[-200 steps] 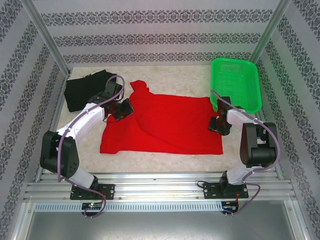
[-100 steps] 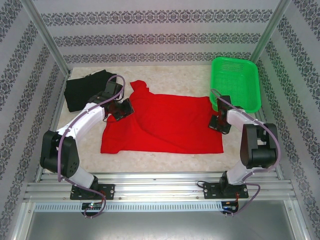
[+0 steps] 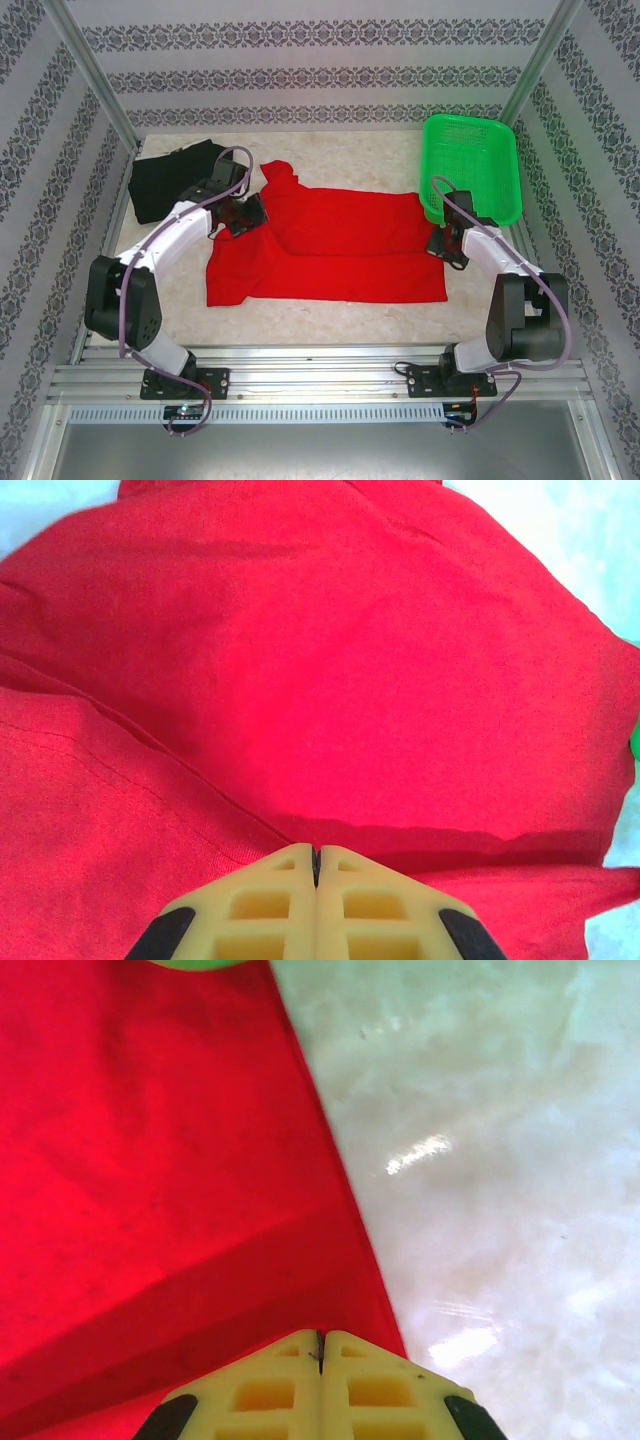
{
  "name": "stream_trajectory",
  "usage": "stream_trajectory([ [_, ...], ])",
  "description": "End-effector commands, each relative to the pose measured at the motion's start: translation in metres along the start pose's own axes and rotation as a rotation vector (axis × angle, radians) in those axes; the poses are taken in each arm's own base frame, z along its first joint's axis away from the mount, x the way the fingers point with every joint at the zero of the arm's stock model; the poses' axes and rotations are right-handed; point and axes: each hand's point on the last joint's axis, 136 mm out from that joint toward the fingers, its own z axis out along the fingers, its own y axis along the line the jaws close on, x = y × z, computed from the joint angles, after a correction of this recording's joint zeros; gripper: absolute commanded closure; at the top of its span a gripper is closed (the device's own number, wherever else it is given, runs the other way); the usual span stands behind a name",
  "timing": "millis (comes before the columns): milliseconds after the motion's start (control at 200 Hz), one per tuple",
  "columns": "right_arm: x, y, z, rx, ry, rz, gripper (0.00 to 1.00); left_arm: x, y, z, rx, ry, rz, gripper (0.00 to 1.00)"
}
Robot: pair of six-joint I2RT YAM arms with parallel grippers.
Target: Fold and stack the t-shirts
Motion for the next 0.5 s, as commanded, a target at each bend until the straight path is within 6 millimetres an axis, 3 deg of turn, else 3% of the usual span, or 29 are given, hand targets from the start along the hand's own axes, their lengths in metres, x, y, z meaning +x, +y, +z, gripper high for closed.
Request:
stream_trajectory([
  [0, 0.000, -0.015, -0.004, 0.051, -0.016, 0.035, 1.00, -0.009, -0.003, 0.003, -0.033, -0.022, 0.056, 1.00],
  [325, -0.007, -0.013, 0.005, 0.044, -0.008, 0.024, 1.00, -0.024, 0.000, 0.038, -0.082, 0.007, 0.103, 1.00],
  [455, -0.011, -0.008, 0.009, 0.036, -0.002, 0.017, 0.84, -0.028, 0.002, 0.058, -0.093, 0.031, 0.110, 1.00],
  [495, -0.013, -0.006, 0.009, 0.029, -0.003, 0.014, 0.78, -0.031, -0.001, 0.062, -0.082, 0.027, 0.114, 0.95],
])
